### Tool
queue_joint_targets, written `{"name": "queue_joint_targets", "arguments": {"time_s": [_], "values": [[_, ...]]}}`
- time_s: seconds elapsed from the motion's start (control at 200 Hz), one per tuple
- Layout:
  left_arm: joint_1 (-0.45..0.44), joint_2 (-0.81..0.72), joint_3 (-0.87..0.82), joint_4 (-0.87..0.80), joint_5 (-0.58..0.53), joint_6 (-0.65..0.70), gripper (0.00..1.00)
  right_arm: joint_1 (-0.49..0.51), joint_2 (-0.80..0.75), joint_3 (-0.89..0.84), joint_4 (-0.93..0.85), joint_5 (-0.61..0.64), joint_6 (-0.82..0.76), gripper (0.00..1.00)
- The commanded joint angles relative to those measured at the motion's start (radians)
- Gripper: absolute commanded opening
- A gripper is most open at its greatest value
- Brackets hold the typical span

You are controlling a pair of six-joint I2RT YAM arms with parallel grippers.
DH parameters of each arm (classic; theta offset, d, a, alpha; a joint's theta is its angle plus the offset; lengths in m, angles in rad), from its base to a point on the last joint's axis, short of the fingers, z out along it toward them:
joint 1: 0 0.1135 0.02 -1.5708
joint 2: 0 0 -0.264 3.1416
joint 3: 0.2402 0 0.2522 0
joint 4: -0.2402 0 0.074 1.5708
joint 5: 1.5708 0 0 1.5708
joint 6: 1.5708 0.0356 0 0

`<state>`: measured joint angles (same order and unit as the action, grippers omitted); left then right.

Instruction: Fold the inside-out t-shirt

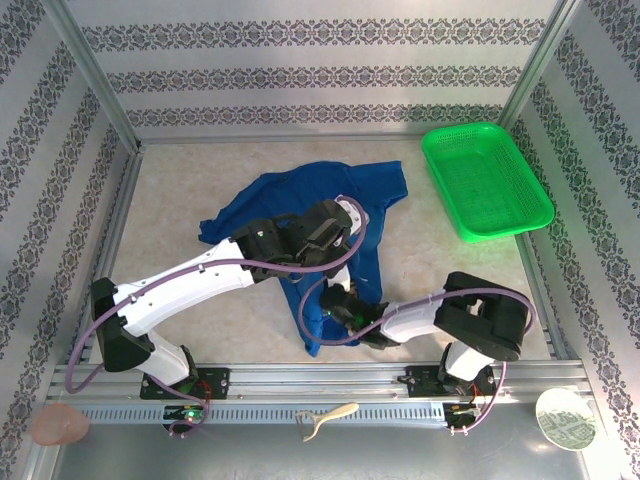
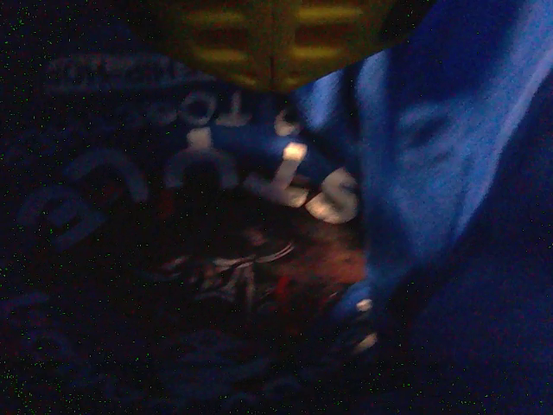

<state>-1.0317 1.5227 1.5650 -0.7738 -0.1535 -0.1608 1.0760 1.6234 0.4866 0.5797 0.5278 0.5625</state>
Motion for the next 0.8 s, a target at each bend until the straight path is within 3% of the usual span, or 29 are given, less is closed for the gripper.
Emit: {"name": "queue_joint_targets", "arguments": {"time_s": [0.0,0.21,0.395,0.495,0.634,0.794], "values": [[0.012,-0.065,0.04,-0.046,0.03,-0.014,0.0,-0.103,0.015,0.047,-0.043,-0.163,0.092,0.0],[0.012,-0.106,0.047,-0.048,0.091,-0.022,0.0,-0.275,-0.034,0.066,-0.034,-0.368,0.202,0.0],[0.012,-0.127,0.036,-0.046,0.098,-0.005,0.0,-0.382,-0.076,0.038,-0.038,-0.454,0.257,0.0],[0.012,-0.123,0.034,-0.015,0.113,0.0,0.0,-0.38,-0.055,0.068,-0.063,-0.471,0.241,0.0],[0.012,-0.049,0.106,0.028,0.147,-0.003,0.0,-0.304,0.039,0.136,-0.102,-0.41,0.31,0.0],[-0.029,0.062,0.271,0.102,0.28,-0.092,0.0,-0.324,0.216,0.283,-0.141,-0.427,0.451,0.0]]}}
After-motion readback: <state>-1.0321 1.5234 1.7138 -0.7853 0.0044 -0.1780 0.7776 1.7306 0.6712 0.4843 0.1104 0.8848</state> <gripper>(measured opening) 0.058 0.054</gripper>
